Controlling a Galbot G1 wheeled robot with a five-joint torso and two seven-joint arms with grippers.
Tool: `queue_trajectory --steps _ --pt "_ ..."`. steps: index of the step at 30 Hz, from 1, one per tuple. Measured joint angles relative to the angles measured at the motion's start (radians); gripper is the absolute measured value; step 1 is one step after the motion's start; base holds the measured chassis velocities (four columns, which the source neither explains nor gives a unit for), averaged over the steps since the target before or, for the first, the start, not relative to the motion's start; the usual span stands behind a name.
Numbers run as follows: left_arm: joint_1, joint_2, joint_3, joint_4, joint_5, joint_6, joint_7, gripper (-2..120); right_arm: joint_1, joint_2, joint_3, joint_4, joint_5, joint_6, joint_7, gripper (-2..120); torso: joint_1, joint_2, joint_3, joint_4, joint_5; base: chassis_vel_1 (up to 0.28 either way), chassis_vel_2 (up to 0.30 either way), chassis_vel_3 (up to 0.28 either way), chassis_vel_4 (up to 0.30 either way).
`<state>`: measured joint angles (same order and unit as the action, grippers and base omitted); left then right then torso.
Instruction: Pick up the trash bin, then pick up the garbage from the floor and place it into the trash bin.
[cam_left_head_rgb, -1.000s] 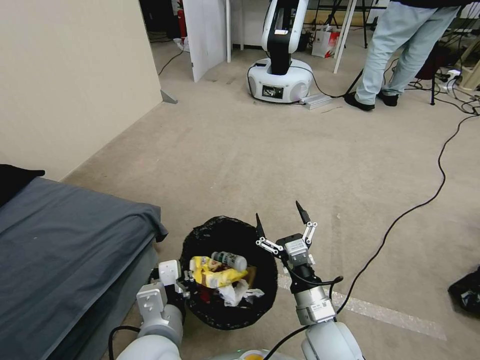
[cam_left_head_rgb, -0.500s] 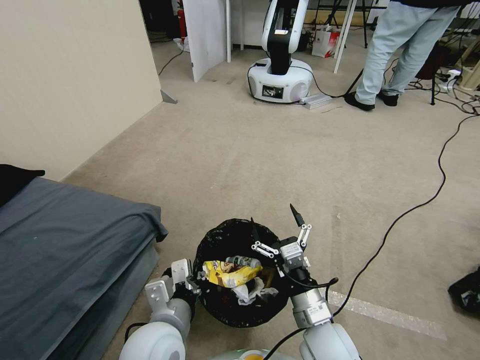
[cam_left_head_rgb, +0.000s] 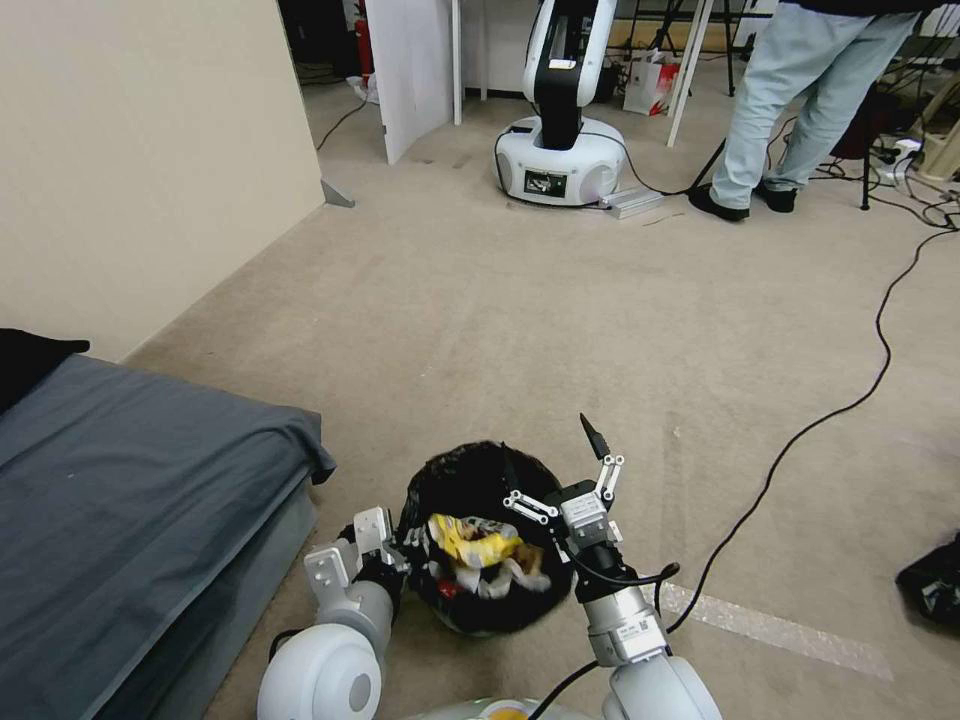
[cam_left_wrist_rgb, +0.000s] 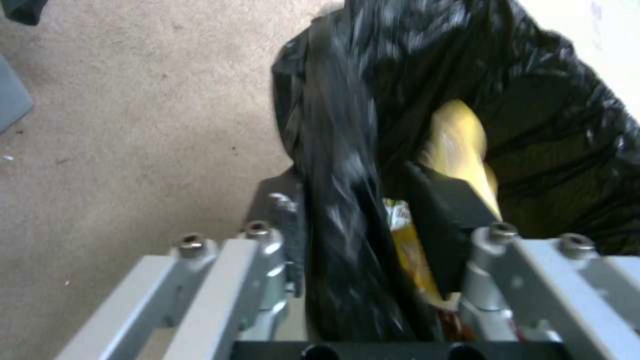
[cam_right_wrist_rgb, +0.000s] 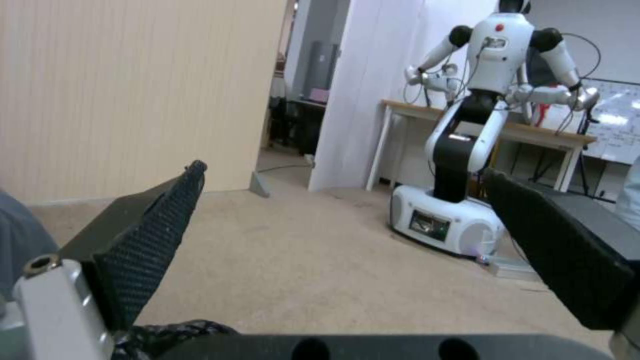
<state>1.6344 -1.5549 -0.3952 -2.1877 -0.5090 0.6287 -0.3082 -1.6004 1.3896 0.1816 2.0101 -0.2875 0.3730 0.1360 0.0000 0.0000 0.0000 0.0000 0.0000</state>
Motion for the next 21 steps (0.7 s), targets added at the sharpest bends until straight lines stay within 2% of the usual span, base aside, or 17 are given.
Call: queue_trajectory --steps 1,3,5,6,9,11,12,14,21 --pt "-0.005 0.000 -0.003 0.000 -0.004 -0.002 0.001 46 -0.001 0.001 -0.001 -0.001 -0.002 0.000 -0.003 100 0.000 0.000 0.000 0.0000 0.0000 0.000 0.000 0.000 0.000" --pt "-0.009 0.000 -0.005 0.000 -0.008 -0.004 0.001 49 -0.002 0.001 -0.001 -0.002 -0.003 0.000 -0.004 100 0.000 0.000 0.000 0.0000 0.0000 0.000 0.000 0.000 0.000" --pt "-0.016 0.001 -0.010 -0.002 -0.013 -0.009 0.001 61 -0.002 0.003 -0.002 -0.003 -0.005 0.000 -0.006 100 0.000 0.000 0.000 0.0000 0.0000 0.000 0.000 0.000 0.000" --pt "-0.016 0.001 -0.010 -0.002 -0.013 -0.009 0.001 61 -0.002 0.003 -0.002 -0.003 -0.005 0.000 -0.006 100 0.000 0.000 0.000 0.0000 0.0000 0.000 0.000 0.000 0.000" --pt "-0.020 0.002 -0.013 -0.015 -0.014 -0.018 0.005 74 0.001 0.005 -0.003 -0.005 -0.006 -0.001 -0.008 100 0.000 0.000 0.000 0.0000 0.0000 0.000 0.000 0.000 0.000" --pt "-0.021 0.002 -0.013 -0.017 -0.014 -0.019 0.006 76 0.001 0.006 -0.003 -0.006 -0.006 -0.001 -0.008 100 0.000 0.000 0.000 0.0000 0.0000 0.000 0.000 0.000 0.000" --pt "-0.022 0.001 -0.013 -0.026 -0.014 -0.024 0.012 84 0.002 0.006 -0.004 -0.008 -0.007 -0.001 -0.008 100 0.000 0.000 0.000 0.0000 0.0000 0.000 0.000 0.000 0.000" --pt "-0.026 -0.001 -0.017 -0.031 -0.014 -0.030 0.017 93 0.001 0.007 -0.005 -0.012 -0.009 -0.001 -0.009 100 0.000 0.000 0.000 0.0000 0.0000 0.000 0.000 0.000 0.000" --pt "-0.023 -0.006 -0.018 -0.041 -0.012 -0.042 0.022 98 -0.005 0.008 -0.007 -0.017 -0.013 0.005 -0.009 100 0.000 0.000 0.000 -0.0001 -0.0001 0.000 0.000 0.000 0.000"
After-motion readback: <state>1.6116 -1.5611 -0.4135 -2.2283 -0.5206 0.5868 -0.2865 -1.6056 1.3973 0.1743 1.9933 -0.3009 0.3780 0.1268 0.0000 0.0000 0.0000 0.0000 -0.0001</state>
